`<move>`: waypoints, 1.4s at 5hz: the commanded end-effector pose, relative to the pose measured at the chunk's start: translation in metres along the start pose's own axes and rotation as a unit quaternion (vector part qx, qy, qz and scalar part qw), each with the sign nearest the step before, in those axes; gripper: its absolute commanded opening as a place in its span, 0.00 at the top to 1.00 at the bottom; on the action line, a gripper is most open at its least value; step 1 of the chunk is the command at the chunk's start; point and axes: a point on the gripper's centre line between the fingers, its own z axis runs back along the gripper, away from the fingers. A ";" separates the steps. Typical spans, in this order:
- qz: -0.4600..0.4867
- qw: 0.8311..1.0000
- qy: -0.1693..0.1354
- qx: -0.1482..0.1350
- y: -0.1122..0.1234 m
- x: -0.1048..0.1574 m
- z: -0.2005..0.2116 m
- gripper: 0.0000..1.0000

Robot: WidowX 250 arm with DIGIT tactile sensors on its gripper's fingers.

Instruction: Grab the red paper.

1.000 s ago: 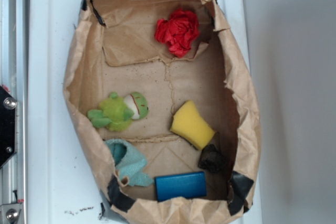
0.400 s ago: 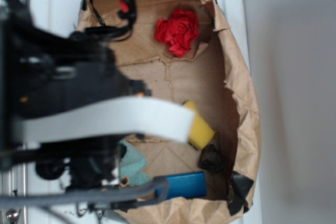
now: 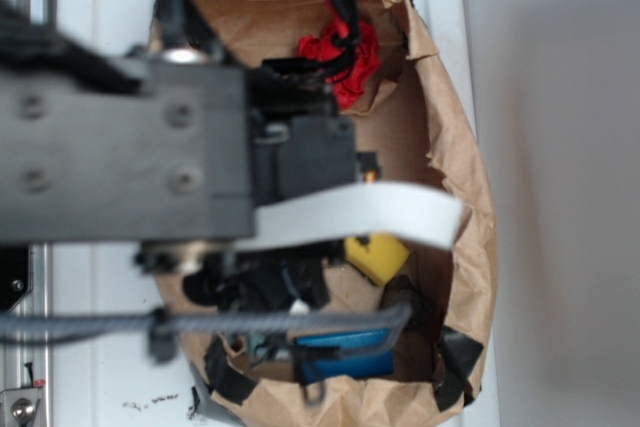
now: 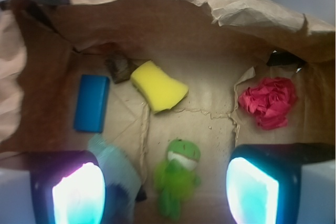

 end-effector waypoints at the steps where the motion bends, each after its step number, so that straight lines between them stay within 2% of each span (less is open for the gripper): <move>1: 0.039 0.999 0.017 0.013 0.027 0.008 -0.017 0.00; 2: 0.041 0.999 0.022 0.028 0.033 0.011 -0.024 0.00; 6: 0.041 0.999 0.022 0.028 0.033 0.011 -0.024 0.00; 7: 0.047 0.998 0.040 0.020 0.052 0.025 -0.047 0.00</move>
